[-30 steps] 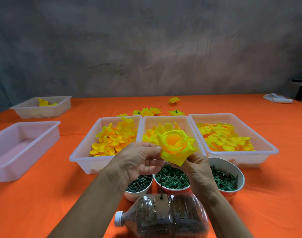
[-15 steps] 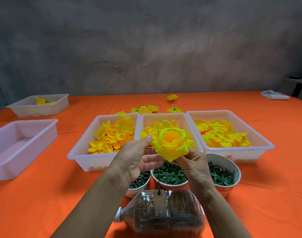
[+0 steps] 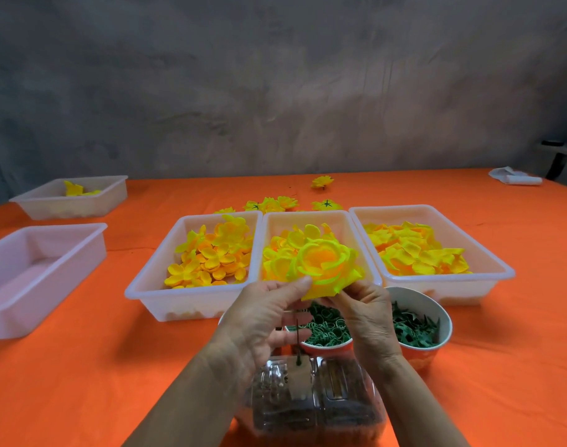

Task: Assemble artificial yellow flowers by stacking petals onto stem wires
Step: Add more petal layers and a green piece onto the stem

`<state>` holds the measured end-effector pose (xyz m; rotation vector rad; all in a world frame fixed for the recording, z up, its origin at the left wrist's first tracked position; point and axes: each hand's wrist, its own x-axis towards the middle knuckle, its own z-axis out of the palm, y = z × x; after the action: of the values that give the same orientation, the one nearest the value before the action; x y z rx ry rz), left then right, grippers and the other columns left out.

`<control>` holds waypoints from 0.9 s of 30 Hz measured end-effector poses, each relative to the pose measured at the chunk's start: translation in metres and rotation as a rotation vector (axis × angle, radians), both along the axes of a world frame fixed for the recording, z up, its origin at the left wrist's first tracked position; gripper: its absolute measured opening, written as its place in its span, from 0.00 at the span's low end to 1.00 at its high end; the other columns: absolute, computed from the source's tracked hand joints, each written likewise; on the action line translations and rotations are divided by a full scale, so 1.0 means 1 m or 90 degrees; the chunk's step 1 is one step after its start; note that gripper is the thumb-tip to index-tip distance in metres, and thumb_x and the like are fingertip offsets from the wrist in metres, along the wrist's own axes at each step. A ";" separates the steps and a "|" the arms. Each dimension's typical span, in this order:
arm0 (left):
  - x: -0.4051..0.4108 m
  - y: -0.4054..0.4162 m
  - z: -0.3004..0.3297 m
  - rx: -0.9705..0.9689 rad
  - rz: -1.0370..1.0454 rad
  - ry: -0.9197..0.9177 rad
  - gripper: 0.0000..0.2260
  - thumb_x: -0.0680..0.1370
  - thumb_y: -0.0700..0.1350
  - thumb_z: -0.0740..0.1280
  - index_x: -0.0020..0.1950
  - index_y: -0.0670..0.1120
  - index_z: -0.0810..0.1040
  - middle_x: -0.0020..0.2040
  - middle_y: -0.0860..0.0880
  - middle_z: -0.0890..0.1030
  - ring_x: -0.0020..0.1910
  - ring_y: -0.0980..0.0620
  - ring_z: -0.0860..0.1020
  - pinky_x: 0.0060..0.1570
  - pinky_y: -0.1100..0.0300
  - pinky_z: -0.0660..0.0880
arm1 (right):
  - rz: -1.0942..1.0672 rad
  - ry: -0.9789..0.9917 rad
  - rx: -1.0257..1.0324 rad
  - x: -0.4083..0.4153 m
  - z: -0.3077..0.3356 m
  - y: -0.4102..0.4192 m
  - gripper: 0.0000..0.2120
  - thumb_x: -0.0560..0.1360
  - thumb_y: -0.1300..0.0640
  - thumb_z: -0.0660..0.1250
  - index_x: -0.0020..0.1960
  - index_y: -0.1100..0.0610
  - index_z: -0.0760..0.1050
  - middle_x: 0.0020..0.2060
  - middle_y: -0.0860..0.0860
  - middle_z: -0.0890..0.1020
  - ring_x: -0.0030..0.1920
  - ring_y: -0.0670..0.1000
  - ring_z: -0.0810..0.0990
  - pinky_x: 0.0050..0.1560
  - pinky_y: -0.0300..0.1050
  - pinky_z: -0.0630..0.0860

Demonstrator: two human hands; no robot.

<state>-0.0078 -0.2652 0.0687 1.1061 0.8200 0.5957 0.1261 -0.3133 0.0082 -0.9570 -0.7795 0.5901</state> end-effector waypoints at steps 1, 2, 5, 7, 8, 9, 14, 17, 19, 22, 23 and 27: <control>0.000 -0.001 -0.002 -0.006 -0.006 0.006 0.13 0.68 0.43 0.74 0.49 0.40 0.78 0.40 0.44 0.82 0.32 0.51 0.79 0.26 0.61 0.75 | -0.001 0.000 0.002 0.000 0.000 0.000 0.06 0.69 0.65 0.71 0.45 0.60 0.83 0.39 0.55 0.86 0.40 0.48 0.83 0.41 0.38 0.79; 0.000 -0.001 -0.003 -0.014 0.000 0.003 0.11 0.68 0.40 0.73 0.48 0.40 0.78 0.39 0.44 0.82 0.33 0.51 0.79 0.26 0.61 0.75 | -0.005 -0.005 0.001 -0.001 -0.001 0.001 0.06 0.69 0.67 0.71 0.44 0.59 0.83 0.38 0.54 0.86 0.39 0.48 0.83 0.40 0.38 0.79; 0.001 0.000 -0.001 -0.035 0.031 -0.025 0.06 0.71 0.33 0.71 0.44 0.39 0.76 0.34 0.44 0.82 0.29 0.51 0.78 0.25 0.61 0.76 | -0.006 -0.016 0.004 -0.001 -0.002 0.002 0.07 0.69 0.69 0.71 0.42 0.58 0.83 0.37 0.54 0.85 0.40 0.50 0.82 0.41 0.40 0.79; 0.001 0.001 0.001 -0.034 0.058 -0.039 0.07 0.71 0.31 0.70 0.42 0.40 0.74 0.29 0.46 0.80 0.25 0.52 0.77 0.25 0.60 0.77 | -0.005 -0.021 0.007 -0.001 -0.002 0.001 0.10 0.68 0.71 0.71 0.41 0.57 0.84 0.37 0.53 0.85 0.39 0.49 0.81 0.40 0.39 0.79; 0.000 0.002 0.001 -0.030 0.067 -0.045 0.08 0.70 0.30 0.70 0.41 0.40 0.73 0.27 0.46 0.79 0.24 0.52 0.77 0.25 0.60 0.78 | -0.005 -0.027 0.007 -0.001 -0.002 0.001 0.11 0.68 0.72 0.71 0.40 0.57 0.84 0.36 0.52 0.85 0.38 0.47 0.80 0.39 0.38 0.78; -0.001 0.003 0.001 -0.024 0.070 -0.049 0.09 0.70 0.30 0.70 0.40 0.40 0.73 0.27 0.46 0.78 0.24 0.53 0.76 0.26 0.60 0.78 | -0.003 -0.034 0.006 -0.001 -0.003 0.000 0.12 0.67 0.73 0.70 0.41 0.56 0.84 0.36 0.51 0.85 0.38 0.46 0.80 0.38 0.37 0.78; -0.005 0.005 0.001 -0.025 0.079 -0.064 0.05 0.73 0.31 0.68 0.41 0.39 0.75 0.27 0.45 0.78 0.23 0.53 0.77 0.26 0.59 0.78 | 0.007 -0.017 -0.005 0.002 -0.008 -0.002 0.09 0.68 0.72 0.69 0.44 0.60 0.82 0.37 0.51 0.85 0.39 0.46 0.82 0.40 0.37 0.79; -0.003 0.006 0.004 -0.015 0.095 -0.055 0.02 0.77 0.38 0.66 0.44 0.40 0.76 0.32 0.46 0.78 0.24 0.53 0.78 0.25 0.60 0.77 | 0.025 -0.020 -0.009 0.004 -0.008 -0.002 0.07 0.68 0.71 0.69 0.44 0.63 0.81 0.36 0.52 0.85 0.39 0.46 0.83 0.38 0.36 0.78; -0.001 0.008 0.007 0.013 0.093 -0.046 0.06 0.78 0.44 0.66 0.46 0.41 0.77 0.36 0.46 0.79 0.26 0.53 0.78 0.26 0.60 0.76 | 0.045 -0.038 0.001 0.004 -0.007 -0.002 0.08 0.65 0.69 0.70 0.44 0.63 0.81 0.37 0.51 0.86 0.40 0.46 0.83 0.40 0.35 0.77; 0.002 0.010 0.008 0.068 0.088 -0.034 0.10 0.78 0.49 0.65 0.47 0.43 0.78 0.46 0.45 0.80 0.38 0.49 0.78 0.30 0.59 0.76 | 0.074 -0.056 0.007 0.003 -0.005 -0.004 0.10 0.66 0.72 0.70 0.44 0.61 0.82 0.38 0.50 0.86 0.41 0.45 0.83 0.42 0.35 0.77; 0.003 0.010 0.009 0.080 0.084 -0.034 0.10 0.78 0.50 0.65 0.47 0.44 0.78 0.47 0.45 0.80 0.41 0.48 0.78 0.32 0.58 0.77 | 0.080 -0.073 0.007 0.004 -0.006 -0.004 0.10 0.65 0.71 0.72 0.43 0.59 0.82 0.38 0.50 0.86 0.41 0.45 0.83 0.42 0.35 0.78; 0.003 0.011 0.011 0.104 0.064 -0.033 0.06 0.77 0.45 0.66 0.44 0.44 0.79 0.38 0.48 0.82 0.37 0.51 0.79 0.33 0.58 0.76 | 0.095 -0.124 -0.003 0.005 -0.006 -0.007 0.12 0.64 0.66 0.67 0.39 0.52 0.85 0.35 0.46 0.85 0.39 0.42 0.83 0.41 0.34 0.77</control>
<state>-0.0046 -0.2542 0.0798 1.1976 0.7966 0.7829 0.1310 -0.3198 0.0019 -0.9757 -1.0312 0.6337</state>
